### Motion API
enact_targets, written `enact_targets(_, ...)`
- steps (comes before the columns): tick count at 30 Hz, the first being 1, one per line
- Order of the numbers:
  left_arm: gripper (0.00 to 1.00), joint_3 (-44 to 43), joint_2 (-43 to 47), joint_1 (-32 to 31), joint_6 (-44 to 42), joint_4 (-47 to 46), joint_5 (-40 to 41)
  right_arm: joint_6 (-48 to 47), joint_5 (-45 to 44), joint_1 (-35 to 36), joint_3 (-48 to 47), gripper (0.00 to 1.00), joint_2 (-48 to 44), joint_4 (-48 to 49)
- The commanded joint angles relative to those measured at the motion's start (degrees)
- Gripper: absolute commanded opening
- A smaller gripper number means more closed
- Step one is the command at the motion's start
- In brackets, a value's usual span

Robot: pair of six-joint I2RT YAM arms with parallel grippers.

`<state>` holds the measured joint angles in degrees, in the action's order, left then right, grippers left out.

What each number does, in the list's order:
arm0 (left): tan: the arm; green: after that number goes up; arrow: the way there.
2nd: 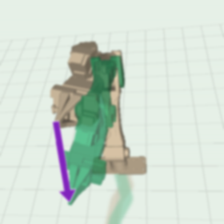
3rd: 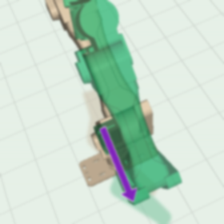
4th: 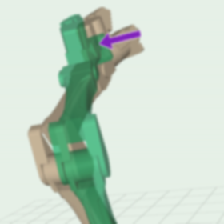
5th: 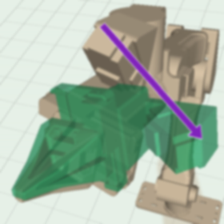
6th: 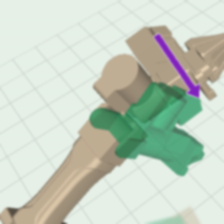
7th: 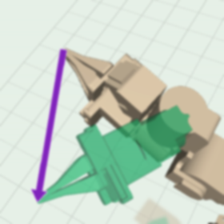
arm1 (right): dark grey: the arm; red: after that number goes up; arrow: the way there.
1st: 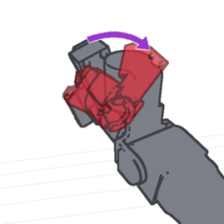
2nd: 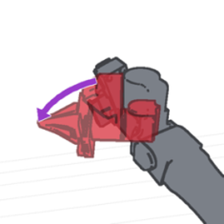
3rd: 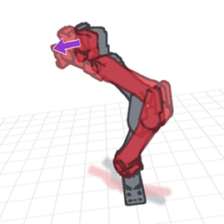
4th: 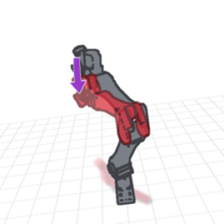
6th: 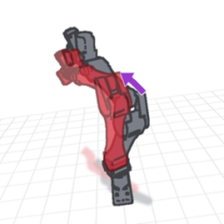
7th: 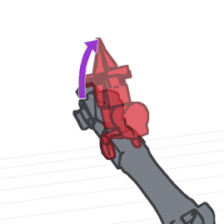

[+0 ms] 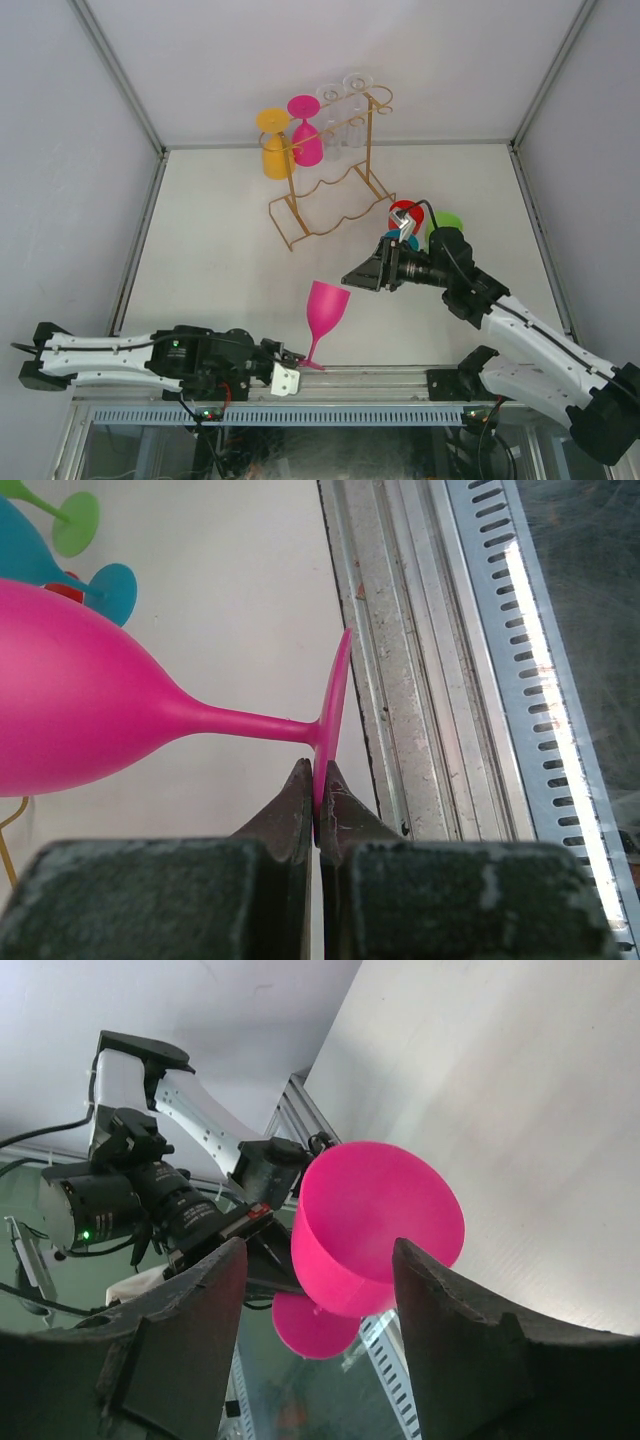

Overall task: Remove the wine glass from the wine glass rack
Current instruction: Place the wine glass at the center of the board.

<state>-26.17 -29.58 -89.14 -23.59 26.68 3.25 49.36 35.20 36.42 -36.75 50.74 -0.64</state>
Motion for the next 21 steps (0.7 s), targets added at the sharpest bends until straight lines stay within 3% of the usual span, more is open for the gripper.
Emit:
enact_targets(1, 0.00, 0.0, 0.8, -0.2, -1.5, -3.4, -3.4, 4.1, -0.9, 0.8, -3.7, 0.60, 1.6, 3.5)
enact_targets(5, 0.00, 0.3, 2.8, -0.2, -1.3, -3.7, -4.8, 2.8, 4.0, 2.6, -5.2, 0.61, 5.4, 4.2)
enact_targets(12, 0.00, 0.5, 5.1, -0.2, -0.6, -2.9, -5.1, -3.7, 14.4, 7.3, -10.7, 0.52, 12.3, -0.4)
enact_targets(21, 0.00, 0.3, 4.8, -0.2, -1.6, 1.4, -7.2, -5.5, 16.0, 8.6, -10.7, 0.43, 11.9, -0.6)
